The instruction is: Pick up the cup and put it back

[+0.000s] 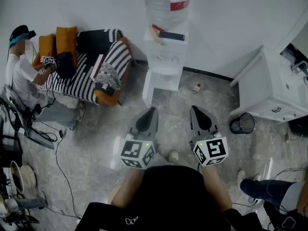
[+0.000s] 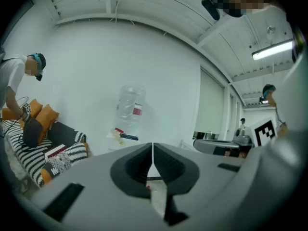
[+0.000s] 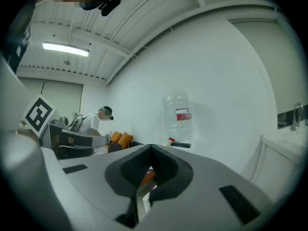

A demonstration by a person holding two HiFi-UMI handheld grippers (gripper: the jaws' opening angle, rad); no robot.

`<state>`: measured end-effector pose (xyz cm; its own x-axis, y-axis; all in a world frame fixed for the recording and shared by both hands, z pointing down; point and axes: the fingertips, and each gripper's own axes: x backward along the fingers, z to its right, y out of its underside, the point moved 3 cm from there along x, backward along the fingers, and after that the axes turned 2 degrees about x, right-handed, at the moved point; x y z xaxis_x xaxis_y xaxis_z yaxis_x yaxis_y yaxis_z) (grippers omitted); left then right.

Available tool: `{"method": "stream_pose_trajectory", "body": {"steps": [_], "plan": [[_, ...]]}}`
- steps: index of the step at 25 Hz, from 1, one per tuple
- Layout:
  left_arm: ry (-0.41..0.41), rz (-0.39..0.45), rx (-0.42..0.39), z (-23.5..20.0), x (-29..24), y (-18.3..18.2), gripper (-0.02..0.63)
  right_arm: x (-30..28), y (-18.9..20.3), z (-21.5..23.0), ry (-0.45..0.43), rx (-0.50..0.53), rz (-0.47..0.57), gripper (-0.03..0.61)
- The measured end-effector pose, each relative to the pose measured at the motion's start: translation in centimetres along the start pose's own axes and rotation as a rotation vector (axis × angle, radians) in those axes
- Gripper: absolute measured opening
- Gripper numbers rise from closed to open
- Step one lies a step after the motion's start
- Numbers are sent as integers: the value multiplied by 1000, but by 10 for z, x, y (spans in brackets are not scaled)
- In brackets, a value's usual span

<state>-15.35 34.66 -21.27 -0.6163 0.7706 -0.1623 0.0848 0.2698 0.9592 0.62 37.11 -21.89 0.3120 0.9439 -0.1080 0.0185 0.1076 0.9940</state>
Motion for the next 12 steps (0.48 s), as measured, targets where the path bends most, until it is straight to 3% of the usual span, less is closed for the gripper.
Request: {"method": "stream_pose_trajectory", "body": {"steps": [12], "plan": [[-6, -11, 9, 12, -5, 11, 18, 6, 4, 17, 6, -50, 48, 5]]}}
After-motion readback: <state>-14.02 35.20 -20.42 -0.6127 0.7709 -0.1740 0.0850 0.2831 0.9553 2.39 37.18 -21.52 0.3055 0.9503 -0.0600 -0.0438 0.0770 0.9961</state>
